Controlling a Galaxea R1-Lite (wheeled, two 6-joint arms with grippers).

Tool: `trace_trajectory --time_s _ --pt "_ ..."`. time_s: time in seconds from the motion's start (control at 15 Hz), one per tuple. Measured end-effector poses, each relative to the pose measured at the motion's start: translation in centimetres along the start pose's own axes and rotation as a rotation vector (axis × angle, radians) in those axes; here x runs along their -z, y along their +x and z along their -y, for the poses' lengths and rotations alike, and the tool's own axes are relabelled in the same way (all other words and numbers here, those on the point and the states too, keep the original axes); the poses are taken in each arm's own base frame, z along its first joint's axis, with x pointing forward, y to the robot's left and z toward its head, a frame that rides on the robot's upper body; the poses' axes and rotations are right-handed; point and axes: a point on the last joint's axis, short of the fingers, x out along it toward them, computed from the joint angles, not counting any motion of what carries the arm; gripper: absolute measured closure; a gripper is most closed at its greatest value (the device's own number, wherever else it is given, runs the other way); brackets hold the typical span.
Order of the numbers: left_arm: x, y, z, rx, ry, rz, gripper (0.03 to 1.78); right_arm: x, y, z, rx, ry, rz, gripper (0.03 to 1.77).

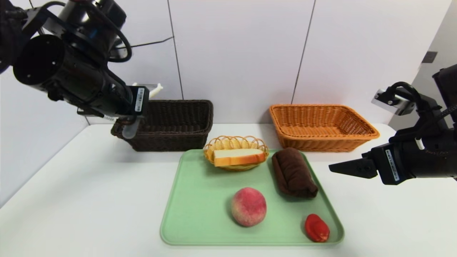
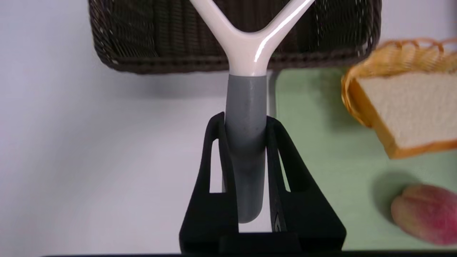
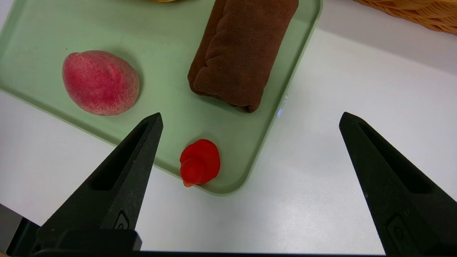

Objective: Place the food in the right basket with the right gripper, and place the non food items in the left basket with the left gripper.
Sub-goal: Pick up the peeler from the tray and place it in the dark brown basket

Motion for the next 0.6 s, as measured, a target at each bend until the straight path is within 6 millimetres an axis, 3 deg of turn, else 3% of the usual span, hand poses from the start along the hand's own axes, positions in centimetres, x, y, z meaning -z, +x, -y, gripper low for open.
trace_trajectory --time_s 0.2,0.6 --pt "-2.6 2.7 -1.4 -0.059 0.007 0.043 1.54 0.2 0.1 0.0 0.0 0.0 -0.009 0.09" --pt "-4.5 8.6 -3.6 -0.11 0.3 0.088 1.54 0.6 0.4 0.0 0.0 0.002 -0.03 0.09"
